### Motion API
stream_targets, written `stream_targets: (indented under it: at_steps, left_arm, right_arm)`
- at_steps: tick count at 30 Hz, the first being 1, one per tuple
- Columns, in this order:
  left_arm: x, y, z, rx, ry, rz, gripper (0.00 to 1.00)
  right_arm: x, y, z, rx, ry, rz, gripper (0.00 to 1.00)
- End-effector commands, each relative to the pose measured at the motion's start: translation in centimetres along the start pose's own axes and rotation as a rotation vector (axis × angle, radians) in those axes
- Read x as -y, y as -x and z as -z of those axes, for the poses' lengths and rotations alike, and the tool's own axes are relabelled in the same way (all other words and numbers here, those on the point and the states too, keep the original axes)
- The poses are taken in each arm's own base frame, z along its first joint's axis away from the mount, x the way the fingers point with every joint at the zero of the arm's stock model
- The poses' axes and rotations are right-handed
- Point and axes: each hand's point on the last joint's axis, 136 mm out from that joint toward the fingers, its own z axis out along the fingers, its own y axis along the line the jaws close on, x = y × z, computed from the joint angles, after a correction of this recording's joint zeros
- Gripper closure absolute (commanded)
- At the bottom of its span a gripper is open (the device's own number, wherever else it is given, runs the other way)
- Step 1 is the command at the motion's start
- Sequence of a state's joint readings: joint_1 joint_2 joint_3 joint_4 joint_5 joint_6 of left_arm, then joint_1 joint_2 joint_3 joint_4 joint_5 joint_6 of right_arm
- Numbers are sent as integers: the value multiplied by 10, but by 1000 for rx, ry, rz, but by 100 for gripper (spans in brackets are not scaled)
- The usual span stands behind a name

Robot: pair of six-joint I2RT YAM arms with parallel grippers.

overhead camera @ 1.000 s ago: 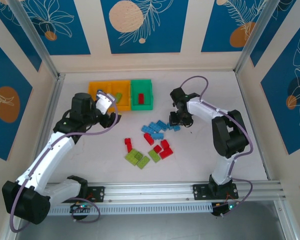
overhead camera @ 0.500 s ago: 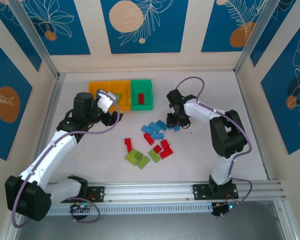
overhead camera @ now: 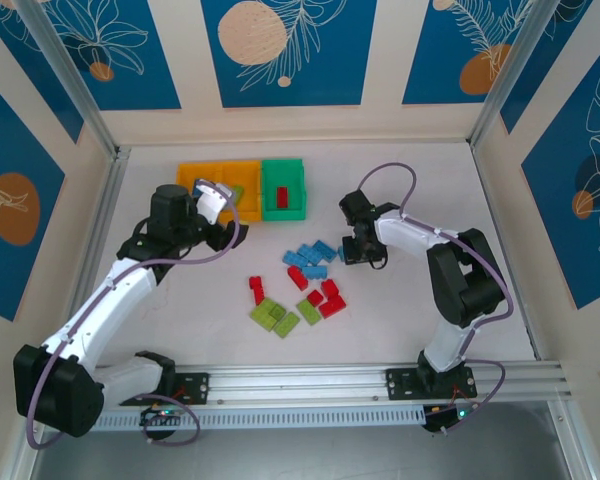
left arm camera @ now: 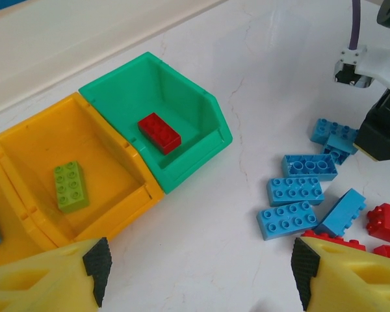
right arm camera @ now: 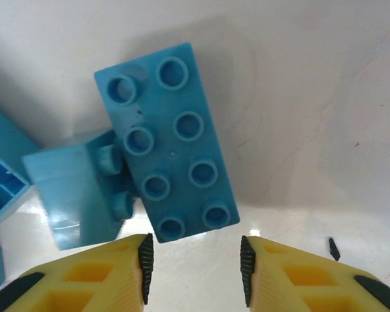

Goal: Sort the legos into containers by color

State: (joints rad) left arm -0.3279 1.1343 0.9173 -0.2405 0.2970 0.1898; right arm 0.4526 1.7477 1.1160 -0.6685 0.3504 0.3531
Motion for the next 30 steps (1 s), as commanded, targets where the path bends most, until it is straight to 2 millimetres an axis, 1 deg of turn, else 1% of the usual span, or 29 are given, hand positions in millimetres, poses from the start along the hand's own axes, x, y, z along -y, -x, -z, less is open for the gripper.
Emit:
stream_targets:
  at_steps: [1,4,6,10,15,17,19,22,24,26,28,30]
  left_arm:
    - [5,13,1,42,-26,7,25]
    - [4,12,-1,40,-25,10,24]
    - [4,13,-2,40,-29,11,24]
    - [3,13,-2,31,-29,12,24]
    - [3,10,-2,25,-24,15,24]
    - [3,9,-3,22,-28,30,24]
    - [1,8,-5,8,-22,81,24]
    - [-1,5,-12,-43,-26,177,23]
    - [-4,6,-18,-74,-25,271,24]
    - [-4,11,-22,-101,-32,390,26]
    - [-5,18,-25,-135,-32,554,28]
    - [-3,22,-29,-185,-43,743,32]
  right_arm:
    - [6,0,1,24,-31,-18,57]
    - [8,3,-5,16,-45,-23,54]
    - [4,7,-10,10,-25,-12,51]
    - [-2,11,-21,-17,-5,-1,48]
    - [-8,19,-27,-36,28,5,47]
    - [-11,19,-29,-48,49,15,48]
    - [-12,19,-30,-57,59,18,51]
    - [-11,19,-27,-49,60,17,60]
    - [-6,21,-19,-30,32,4,67]
    - [-2,27,-2,25,17,-4,69]
    - [0,34,21,101,14,-5,70]
    - [-3,43,54,205,29,12,71]
